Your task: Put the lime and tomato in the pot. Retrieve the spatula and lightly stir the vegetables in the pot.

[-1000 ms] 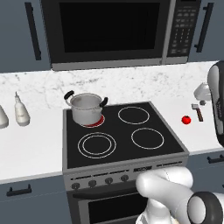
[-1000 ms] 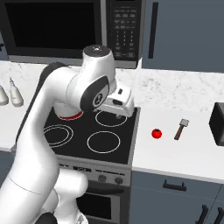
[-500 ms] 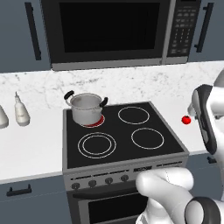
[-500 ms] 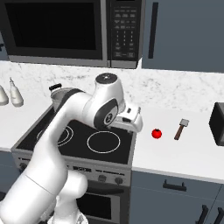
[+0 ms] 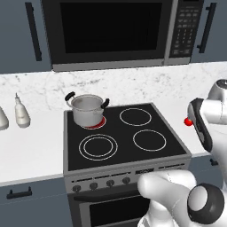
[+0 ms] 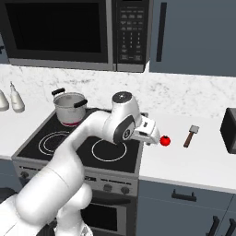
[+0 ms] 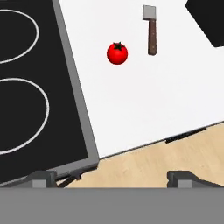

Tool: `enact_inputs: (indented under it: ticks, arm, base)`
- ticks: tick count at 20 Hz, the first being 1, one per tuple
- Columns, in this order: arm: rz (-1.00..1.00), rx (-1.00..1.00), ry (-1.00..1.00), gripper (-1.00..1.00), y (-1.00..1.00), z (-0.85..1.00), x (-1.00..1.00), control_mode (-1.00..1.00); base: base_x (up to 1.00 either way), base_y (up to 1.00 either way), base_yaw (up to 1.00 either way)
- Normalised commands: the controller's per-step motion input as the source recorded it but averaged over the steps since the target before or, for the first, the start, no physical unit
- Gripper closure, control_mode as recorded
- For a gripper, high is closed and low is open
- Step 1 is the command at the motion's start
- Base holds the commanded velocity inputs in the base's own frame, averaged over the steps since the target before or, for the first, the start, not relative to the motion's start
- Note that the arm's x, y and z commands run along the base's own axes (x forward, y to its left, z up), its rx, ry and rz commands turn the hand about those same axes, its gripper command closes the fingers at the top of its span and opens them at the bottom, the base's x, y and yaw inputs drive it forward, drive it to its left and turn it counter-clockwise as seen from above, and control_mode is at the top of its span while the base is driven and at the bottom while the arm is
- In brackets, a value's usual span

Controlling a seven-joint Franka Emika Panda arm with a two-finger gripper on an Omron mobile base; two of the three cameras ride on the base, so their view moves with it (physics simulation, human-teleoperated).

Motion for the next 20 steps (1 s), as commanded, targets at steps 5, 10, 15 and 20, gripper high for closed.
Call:
enact_inputs:
  ticks: [5,10,15,20]
  arm:
    - [-0.03,0.00,0.00,-1.00,-0.38,-0.24,0.58,-1.00]
    - [0.00,0.00,0.00,-1.00,-0.19,-0.21,0.70,-1.00]
    - [0.00,0.00,0.06,-1.00,-0.28,-0.27,0.67,-1.00]
    - [0.00,0.00,0.09,-1.00,-0.34,-0.43,0.50,-1.00]
  base:
    - [0.00,0.00,0.00]
    - [0.00,0.00,0.00]
    - [0.00,0.00,0.00]
    - [0.00,0.00,0.00]
